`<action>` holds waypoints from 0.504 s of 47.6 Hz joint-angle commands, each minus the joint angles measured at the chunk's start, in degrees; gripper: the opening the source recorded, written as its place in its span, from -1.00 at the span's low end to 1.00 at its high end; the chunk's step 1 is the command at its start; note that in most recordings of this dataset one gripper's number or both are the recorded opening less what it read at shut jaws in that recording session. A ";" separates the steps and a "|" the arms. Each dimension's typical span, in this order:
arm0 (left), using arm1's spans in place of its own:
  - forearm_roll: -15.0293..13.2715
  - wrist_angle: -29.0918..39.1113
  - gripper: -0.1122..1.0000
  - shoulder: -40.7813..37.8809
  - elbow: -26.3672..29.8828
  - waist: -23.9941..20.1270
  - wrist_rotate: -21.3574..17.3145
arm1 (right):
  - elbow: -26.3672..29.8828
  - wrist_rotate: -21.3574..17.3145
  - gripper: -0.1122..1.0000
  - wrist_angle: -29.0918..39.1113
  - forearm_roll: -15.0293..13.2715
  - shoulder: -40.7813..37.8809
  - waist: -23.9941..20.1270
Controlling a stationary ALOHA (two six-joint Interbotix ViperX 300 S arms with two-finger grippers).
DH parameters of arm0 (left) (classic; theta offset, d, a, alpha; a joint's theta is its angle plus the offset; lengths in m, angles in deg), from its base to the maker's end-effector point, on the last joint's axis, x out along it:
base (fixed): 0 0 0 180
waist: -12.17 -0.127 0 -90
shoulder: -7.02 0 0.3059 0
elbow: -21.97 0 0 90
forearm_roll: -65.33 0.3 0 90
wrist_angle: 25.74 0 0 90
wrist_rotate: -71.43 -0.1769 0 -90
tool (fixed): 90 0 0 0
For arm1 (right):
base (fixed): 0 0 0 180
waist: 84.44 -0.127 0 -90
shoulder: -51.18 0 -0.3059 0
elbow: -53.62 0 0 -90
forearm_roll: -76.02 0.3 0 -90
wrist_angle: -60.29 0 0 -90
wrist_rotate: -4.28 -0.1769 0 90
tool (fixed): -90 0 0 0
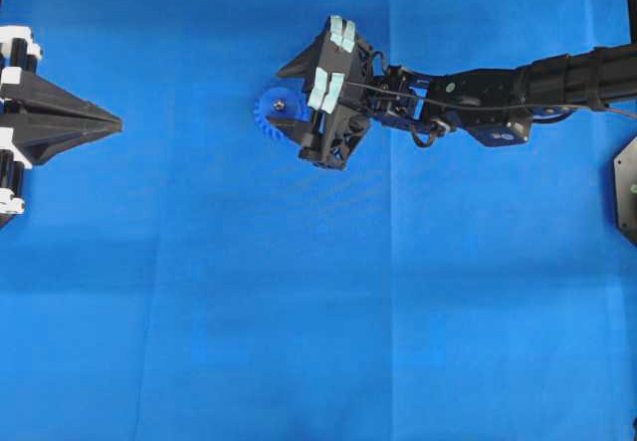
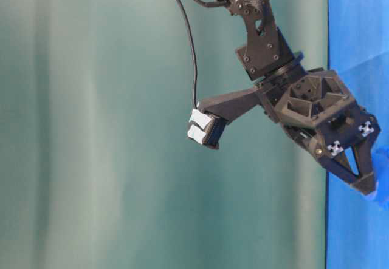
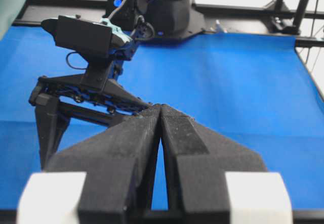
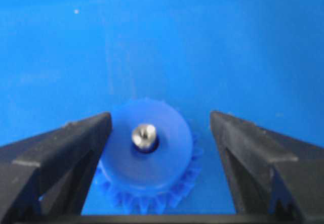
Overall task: Insert the shaft placed at a random location into the center hole of the small gear at another random location.
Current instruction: 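Align and lower the shaft into the gear's center hole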
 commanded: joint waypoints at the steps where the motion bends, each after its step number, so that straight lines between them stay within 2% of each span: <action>1: 0.09 -0.18 -0.80 -0.26 0.53 -0.09 0.00 | 1.23 0.00 0.68 -0.62 -0.09 0.88 -0.26; 8: 0.00 -0.09 -0.80 -0.18 0.53 -0.09 0.00 | 1.32 -0.09 0.54 -0.35 -0.09 1.49 -0.26; 24: 0.09 -0.18 -0.80 -0.18 0.62 -0.09 0.00 | 0.88 0.00 0.54 1.32 -0.09 7.91 -0.26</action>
